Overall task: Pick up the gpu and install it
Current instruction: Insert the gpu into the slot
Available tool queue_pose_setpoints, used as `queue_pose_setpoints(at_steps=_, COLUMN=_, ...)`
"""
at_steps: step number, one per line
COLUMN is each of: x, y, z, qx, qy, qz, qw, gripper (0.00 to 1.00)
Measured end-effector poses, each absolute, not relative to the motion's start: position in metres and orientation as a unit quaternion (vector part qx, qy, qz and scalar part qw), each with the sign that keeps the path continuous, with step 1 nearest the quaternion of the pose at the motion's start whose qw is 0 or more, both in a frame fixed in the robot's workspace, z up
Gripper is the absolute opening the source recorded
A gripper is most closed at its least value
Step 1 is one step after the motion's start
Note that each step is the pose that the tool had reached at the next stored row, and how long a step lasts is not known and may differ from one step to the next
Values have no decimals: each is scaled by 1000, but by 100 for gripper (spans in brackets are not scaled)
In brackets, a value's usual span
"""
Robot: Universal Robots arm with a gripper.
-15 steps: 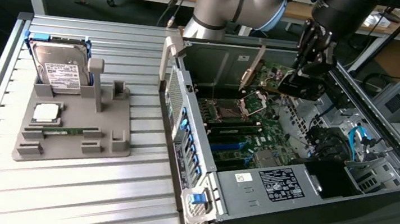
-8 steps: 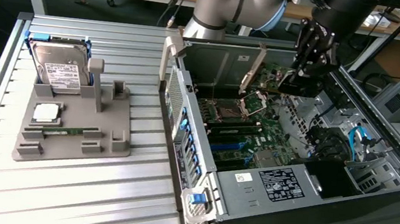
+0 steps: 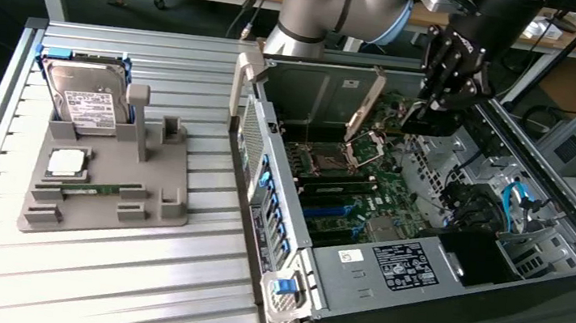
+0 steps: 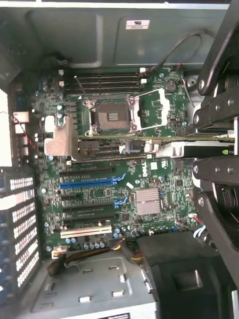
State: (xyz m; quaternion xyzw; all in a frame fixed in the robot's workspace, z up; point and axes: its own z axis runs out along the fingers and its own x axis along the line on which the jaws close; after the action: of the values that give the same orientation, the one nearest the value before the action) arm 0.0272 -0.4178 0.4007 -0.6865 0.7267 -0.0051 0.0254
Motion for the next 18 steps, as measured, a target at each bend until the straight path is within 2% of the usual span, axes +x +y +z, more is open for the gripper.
queue_pose_setpoints(at_steps=18, x=27, y=-418, z=400, qx=-730, qy=683, qz=-4, qw=26, gripper=27)
